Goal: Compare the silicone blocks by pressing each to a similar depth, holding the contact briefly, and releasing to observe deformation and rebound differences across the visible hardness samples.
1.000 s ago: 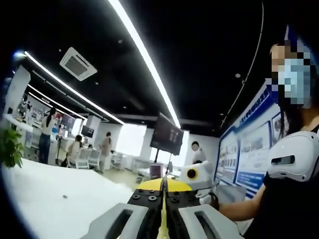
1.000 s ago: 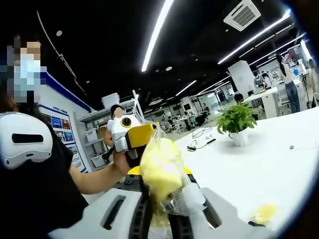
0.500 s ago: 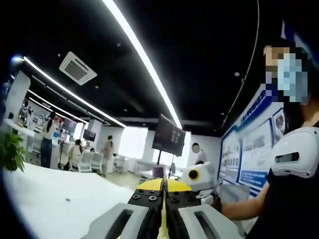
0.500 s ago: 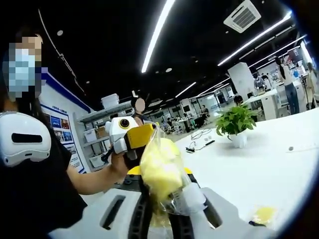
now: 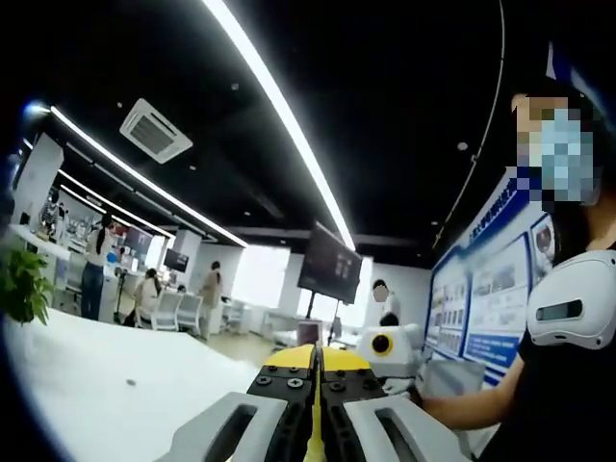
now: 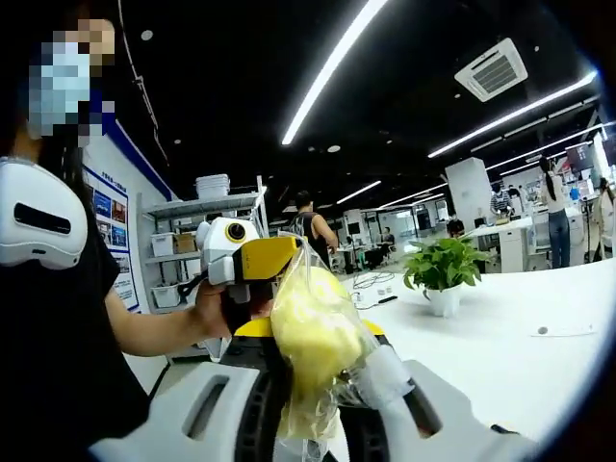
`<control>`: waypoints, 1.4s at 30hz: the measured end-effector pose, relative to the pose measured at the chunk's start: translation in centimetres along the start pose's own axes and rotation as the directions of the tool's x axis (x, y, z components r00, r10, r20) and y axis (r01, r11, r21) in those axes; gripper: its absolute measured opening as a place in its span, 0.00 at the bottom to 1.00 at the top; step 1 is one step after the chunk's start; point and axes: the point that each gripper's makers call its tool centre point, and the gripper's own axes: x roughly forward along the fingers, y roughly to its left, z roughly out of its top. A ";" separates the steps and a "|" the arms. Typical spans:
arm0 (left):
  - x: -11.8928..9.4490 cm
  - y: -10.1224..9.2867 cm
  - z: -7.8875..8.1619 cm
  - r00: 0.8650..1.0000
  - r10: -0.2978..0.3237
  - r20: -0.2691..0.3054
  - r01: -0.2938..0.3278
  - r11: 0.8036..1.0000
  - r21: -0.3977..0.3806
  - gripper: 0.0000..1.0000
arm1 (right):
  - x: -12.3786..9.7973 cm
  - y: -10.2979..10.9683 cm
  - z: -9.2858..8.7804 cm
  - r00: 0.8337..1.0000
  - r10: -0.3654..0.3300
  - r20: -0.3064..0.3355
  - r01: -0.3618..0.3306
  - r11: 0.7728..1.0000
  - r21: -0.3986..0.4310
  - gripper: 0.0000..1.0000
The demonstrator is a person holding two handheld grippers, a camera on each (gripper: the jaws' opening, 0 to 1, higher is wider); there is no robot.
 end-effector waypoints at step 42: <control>-3.6 6.1 -7.8 0.969 0.234 -0.083 -0.246 0.949 -0.196 0.00 | -12.2 -10.7 -16.7 0.763 -0.595 -0.252 0.587 0.801 -0.114 0.76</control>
